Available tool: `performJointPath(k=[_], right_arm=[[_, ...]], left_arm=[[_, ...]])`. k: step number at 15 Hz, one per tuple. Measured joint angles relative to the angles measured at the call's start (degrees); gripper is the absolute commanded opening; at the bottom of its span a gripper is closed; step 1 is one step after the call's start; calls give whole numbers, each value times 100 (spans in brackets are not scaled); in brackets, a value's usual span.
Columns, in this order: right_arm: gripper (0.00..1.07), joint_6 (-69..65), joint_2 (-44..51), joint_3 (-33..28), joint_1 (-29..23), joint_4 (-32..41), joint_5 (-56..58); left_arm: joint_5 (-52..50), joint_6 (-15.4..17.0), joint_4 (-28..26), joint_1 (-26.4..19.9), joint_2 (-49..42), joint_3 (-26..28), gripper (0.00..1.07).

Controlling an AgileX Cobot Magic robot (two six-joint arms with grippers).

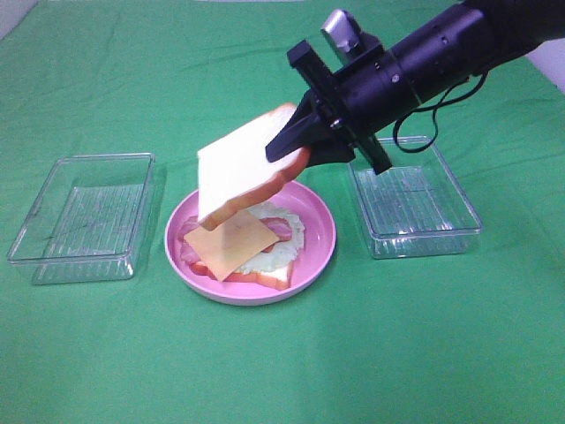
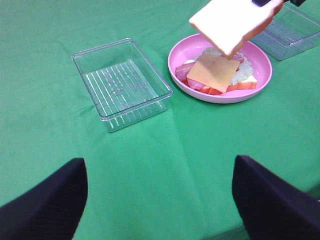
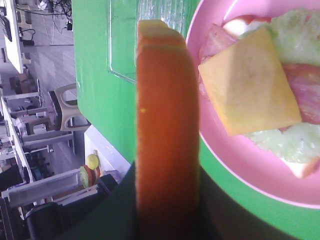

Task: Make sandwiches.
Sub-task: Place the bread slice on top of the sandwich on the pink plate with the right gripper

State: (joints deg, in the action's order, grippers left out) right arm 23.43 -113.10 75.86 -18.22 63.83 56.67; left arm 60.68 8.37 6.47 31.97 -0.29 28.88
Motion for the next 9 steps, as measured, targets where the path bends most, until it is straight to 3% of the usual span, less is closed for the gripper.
performJointPath(k=[4,9], right_arm=[[0,97,0,-413,-756,401,-1094],[0,103,-258,-413,-865,659,-1409]], left_arm=[[0,0,0,0,0,0,76],[0,0,0,0,0,0,76]])
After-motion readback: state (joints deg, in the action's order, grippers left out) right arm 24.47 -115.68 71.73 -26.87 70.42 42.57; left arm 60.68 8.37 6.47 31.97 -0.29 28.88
